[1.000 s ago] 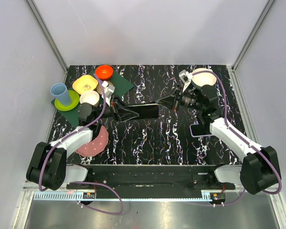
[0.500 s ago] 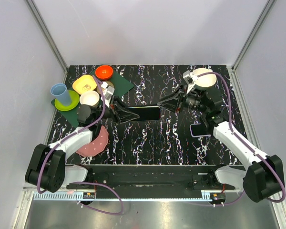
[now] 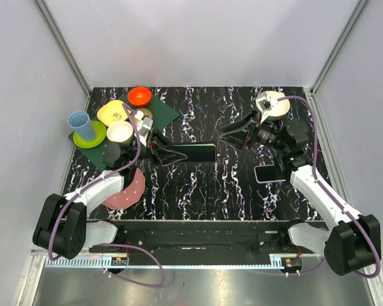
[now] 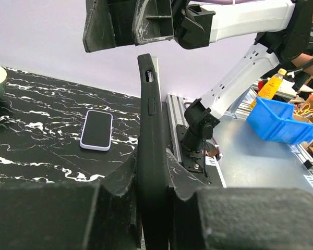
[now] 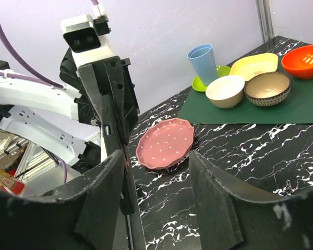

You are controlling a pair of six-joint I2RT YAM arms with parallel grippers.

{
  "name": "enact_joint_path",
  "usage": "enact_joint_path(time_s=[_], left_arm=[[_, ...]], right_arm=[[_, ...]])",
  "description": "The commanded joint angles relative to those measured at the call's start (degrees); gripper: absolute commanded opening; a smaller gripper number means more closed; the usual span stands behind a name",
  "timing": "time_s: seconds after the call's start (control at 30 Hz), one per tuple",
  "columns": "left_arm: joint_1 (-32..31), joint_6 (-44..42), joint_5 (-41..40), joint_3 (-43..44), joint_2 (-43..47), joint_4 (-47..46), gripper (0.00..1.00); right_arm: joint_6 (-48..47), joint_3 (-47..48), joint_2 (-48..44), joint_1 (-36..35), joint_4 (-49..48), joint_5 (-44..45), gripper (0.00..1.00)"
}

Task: Take the phone out of the phone case
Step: Remove the phone case from the phone.

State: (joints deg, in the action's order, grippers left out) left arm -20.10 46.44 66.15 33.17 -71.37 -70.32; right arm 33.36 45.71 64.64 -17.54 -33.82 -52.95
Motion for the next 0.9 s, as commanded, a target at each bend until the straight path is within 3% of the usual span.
enact_joint_path(time_s=[0.0, 0.2, 0.37, 0.53, 0.87], left_arm=[[0.76, -1.26, -0.93, 1.99, 2.12, -9.75, 0.0], [1.38, -1.96, -1.73, 1.99, 1.77, -8.87, 0.0], [1.73, -2.31, -2.08, 2.16, 1.68, -7.9, 0.0], [2.25, -2.4, -2.43, 2.16, 2.12, -7.46, 0.0], [3.49, 0.32, -3.84, 2.51, 1.94, -8.78, 0.0]], right_arm=[[1.7, -0.01, -1.89, 1.02, -3.53, 0.39, 0.62], [1.79, 0.17, -2.06, 1.72, -3.01, 1.09, 0.74], [0.13, 0.86, -1.62, 1.98, -0.21, 4.78, 0.96], [-0.84, 1.13, -1.27, 2.25, 1.39, 5.93, 0.95], [-5.4, 0.25, -1.62, 2.16, -1.08, -3.91, 0.83]])
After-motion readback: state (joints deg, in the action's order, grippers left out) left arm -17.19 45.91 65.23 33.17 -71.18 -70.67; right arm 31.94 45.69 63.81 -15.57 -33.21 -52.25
